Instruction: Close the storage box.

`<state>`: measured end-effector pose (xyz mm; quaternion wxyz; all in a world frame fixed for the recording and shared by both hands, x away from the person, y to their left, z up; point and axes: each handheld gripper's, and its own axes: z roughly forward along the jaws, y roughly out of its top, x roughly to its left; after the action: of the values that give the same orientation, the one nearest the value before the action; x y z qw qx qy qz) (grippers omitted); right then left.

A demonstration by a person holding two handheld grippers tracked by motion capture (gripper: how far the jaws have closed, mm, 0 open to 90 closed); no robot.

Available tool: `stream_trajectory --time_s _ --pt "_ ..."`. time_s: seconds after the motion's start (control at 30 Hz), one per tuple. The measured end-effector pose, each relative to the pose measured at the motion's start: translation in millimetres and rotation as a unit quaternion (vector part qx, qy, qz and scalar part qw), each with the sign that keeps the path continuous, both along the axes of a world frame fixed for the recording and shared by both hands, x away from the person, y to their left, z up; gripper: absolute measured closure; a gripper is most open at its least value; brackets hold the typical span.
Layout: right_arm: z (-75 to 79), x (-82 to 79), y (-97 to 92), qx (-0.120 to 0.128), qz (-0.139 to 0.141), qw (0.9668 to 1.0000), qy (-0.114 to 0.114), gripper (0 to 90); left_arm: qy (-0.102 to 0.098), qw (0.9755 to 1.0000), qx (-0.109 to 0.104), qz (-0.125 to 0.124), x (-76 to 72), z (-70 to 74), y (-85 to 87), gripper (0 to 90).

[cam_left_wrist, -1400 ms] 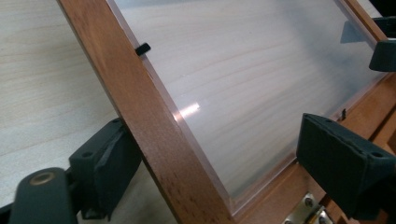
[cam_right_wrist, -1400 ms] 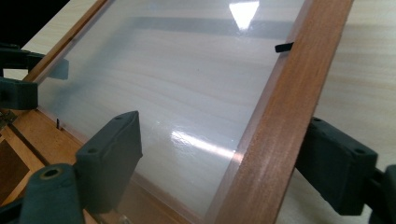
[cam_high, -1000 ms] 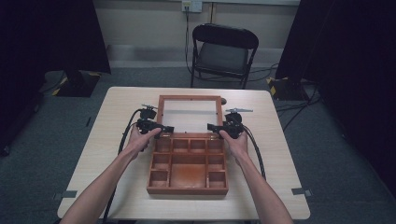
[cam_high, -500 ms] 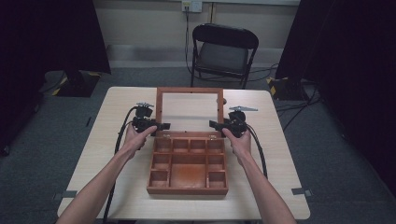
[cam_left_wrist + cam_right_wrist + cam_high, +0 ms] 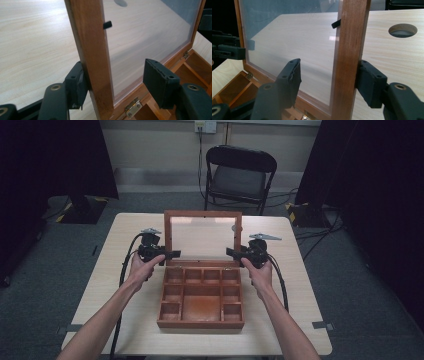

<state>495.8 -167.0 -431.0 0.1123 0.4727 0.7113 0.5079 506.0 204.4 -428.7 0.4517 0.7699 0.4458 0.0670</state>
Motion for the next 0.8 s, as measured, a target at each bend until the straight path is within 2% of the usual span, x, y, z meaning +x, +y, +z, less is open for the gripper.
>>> stream_trajectory --time_s 0.13,0.5,0.7,0.8 --pt "4.0 -4.4 -1.2 0.000 0.005 1.0000 -0.004 40.7 -0.009 0.9999 -0.006 0.002 -4.4 3.6 0.3 39.8" --pt "11.3 -16.8 -3.0 0.004 0.013 0.9999 -0.007 39.9 -0.031 0.9992 -0.013 -0.021 -16.6 10.3 3.0 39.5" --pt "13.4 -22.1 -4.8 0.014 0.018 0.9997 -0.006 40.4 -0.046 0.9988 -0.012 -0.013 -22.1 14.6 2.2 43.9" --pt "14.4 -24.1 -5.3 0.014 0.019 0.9997 -0.007 42.0 -0.048 0.9986 -0.015 -0.016 -24.1 16.9 2.1 44.8"
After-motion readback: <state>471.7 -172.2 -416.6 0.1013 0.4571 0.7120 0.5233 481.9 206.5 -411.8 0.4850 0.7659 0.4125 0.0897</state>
